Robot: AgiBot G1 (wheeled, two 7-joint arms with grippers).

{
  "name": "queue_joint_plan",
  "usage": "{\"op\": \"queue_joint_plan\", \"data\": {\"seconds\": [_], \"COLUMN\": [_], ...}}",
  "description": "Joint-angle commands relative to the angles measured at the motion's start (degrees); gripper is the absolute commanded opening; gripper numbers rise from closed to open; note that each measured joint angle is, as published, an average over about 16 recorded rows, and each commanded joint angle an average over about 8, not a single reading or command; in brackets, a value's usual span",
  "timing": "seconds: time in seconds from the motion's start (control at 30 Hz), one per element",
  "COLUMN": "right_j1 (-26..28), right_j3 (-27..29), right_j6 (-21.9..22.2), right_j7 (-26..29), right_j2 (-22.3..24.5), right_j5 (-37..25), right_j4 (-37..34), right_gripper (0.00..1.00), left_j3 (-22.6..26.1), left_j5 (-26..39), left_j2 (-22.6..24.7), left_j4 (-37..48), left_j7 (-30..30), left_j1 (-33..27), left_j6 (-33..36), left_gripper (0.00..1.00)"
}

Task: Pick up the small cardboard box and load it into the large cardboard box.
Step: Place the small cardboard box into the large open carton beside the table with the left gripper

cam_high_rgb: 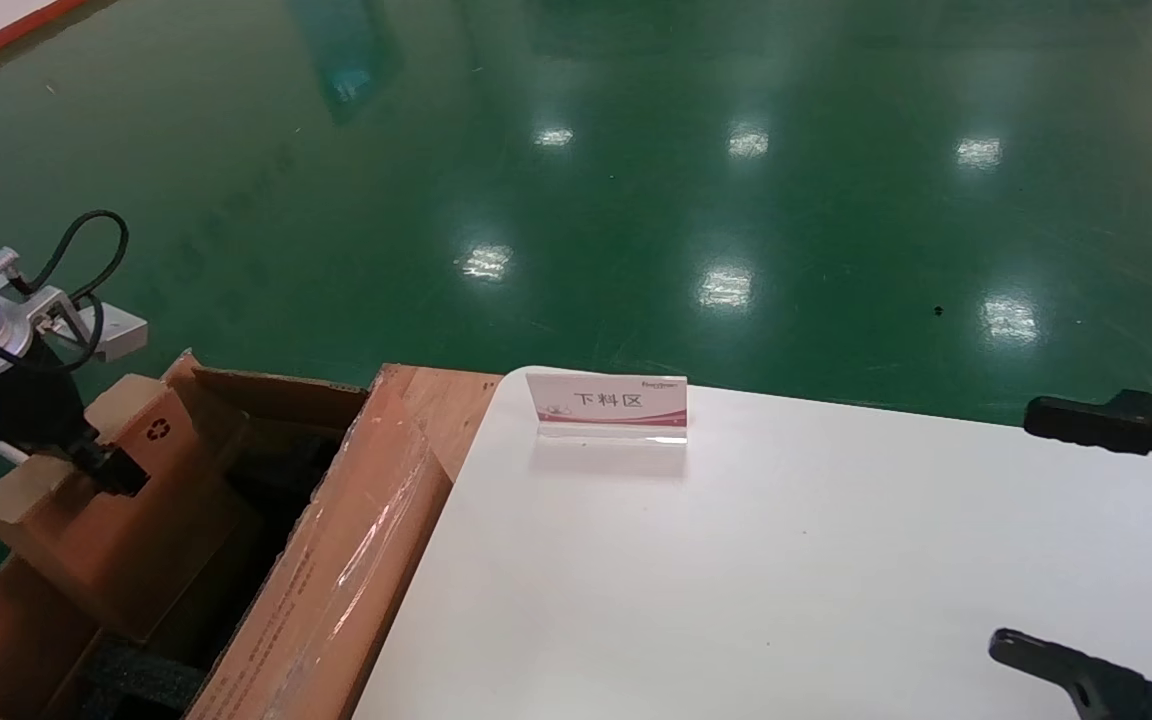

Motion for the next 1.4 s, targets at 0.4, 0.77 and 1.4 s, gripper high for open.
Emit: {"op": "queue_joint_plan", "data": {"seconds": [0.4, 0.77, 1.4], "right_j1": [0.01, 0.00, 0.00], "right_j3": [-0.04, -0.06, -0.06], "right_j6": [0.02, 0.04, 0.05], "right_j7": [-0.02, -0.04, -0.04], "right_j2": [0.02, 0.03, 0.03], "right_j5": [0.03, 0.05, 0.06], "right_j4": [0.00, -0.02, -0.02], "right_gripper": [1.00, 1.00, 1.00], "left_j3": [0.03, -0.38, -0.26], "left_j5": [-0.50, -1.42, -1.21], "left_j2": [0.47, 0.48, 0.47], "left_j4": [2.26, 3.00, 2.89], "left_j7": [-0.26, 0.87, 0.67], "left_j1": [4.08, 6.28, 6.10], "left_j6": [-1.11, -1.55, -1.35], "left_gripper": [0.00, 0.89, 1.00]}}
